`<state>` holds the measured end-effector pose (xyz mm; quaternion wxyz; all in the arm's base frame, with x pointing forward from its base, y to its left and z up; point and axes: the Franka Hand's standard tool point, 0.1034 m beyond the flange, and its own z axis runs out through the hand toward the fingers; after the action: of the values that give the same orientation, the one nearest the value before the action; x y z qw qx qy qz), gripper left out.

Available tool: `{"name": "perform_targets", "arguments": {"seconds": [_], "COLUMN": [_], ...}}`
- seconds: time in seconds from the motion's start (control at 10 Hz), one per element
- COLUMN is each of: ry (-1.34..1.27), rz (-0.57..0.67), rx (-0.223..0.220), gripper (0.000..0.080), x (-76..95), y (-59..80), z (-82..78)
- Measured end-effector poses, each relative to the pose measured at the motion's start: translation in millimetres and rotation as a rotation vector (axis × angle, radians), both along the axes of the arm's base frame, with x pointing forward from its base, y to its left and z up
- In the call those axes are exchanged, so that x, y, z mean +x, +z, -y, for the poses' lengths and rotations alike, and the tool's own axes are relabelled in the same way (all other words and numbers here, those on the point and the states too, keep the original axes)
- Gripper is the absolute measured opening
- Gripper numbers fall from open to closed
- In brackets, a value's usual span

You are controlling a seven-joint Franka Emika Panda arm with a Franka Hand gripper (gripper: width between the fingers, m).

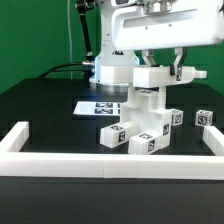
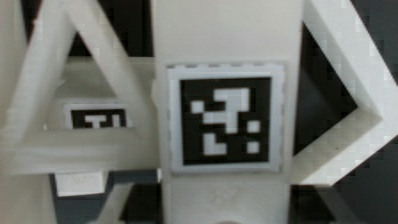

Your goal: Assemble chair

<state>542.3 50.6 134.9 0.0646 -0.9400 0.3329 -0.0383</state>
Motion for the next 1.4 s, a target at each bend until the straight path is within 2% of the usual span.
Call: {"name": "perform_targets", "arguments": {"seconds": [0.5,1.4], "ry": [0.018,0.023], "rz": [0.012,0.019], "rx": [-0.009,-0.012], "gripper": [0.0292,0.0292], "x": [-2.7,-0.7], "y": [-3.8,-2.8], "z": [2.2,2.4]}}
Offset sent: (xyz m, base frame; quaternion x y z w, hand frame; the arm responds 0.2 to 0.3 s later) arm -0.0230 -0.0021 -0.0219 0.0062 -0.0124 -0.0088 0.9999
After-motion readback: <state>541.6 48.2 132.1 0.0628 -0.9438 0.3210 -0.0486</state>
